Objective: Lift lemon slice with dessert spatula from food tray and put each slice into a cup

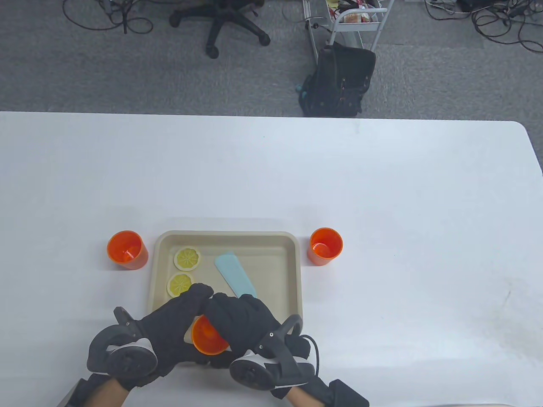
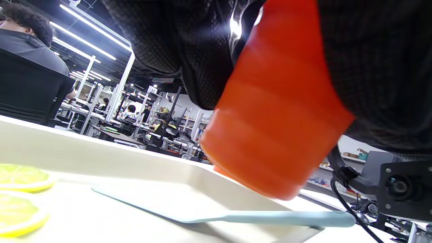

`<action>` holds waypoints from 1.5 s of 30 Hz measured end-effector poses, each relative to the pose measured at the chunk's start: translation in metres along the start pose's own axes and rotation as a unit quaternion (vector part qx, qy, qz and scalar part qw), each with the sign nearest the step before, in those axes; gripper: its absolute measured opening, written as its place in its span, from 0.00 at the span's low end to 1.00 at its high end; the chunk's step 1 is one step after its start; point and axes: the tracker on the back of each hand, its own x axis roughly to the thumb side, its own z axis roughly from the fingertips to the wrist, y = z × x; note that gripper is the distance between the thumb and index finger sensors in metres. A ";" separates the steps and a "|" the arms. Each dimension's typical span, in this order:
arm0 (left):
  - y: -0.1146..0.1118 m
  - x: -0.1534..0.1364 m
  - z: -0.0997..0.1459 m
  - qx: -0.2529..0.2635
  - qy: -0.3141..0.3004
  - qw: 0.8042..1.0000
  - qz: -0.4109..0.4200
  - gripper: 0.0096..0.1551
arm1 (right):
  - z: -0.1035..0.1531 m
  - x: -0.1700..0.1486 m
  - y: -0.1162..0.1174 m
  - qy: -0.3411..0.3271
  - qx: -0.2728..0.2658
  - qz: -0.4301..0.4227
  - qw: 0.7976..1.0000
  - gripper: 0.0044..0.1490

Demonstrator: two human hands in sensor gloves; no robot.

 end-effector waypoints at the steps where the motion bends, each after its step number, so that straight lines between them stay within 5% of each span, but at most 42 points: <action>1: 0.000 0.000 0.000 0.002 -0.002 1.000 0.000 0.84 | 0.000 -0.001 0.000 -0.001 0.000 -0.003 1.000 0.70; 11: 0.005 0.000 0.003 0.029 0.004 0.999 0.014 0.79 | 0.001 -0.018 -0.012 0.021 -0.027 -0.069 0.997 0.70; 16: 0.014 -0.012 0.010 0.045 0.062 0.995 -0.070 0.73 | 0.010 -0.047 -0.032 0.090 -0.055 -0.056 0.993 0.69; 26: 0.037 -0.060 0.034 0.096 0.197 0.972 -0.087 0.69 | 0.053 -0.124 -0.071 0.265 -0.114 -0.090 0.953 0.68; 35: 0.045 -0.078 0.044 0.109 0.243 0.960 -0.081 0.69 | 0.072 -0.160 -0.068 0.328 -0.015 -0.119 0.937 0.68; 45: 0.045 -0.088 0.048 0.103 0.264 0.955 -0.082 0.68 | 0.066 -0.177 -0.033 0.371 0.132 -0.083 0.916 0.69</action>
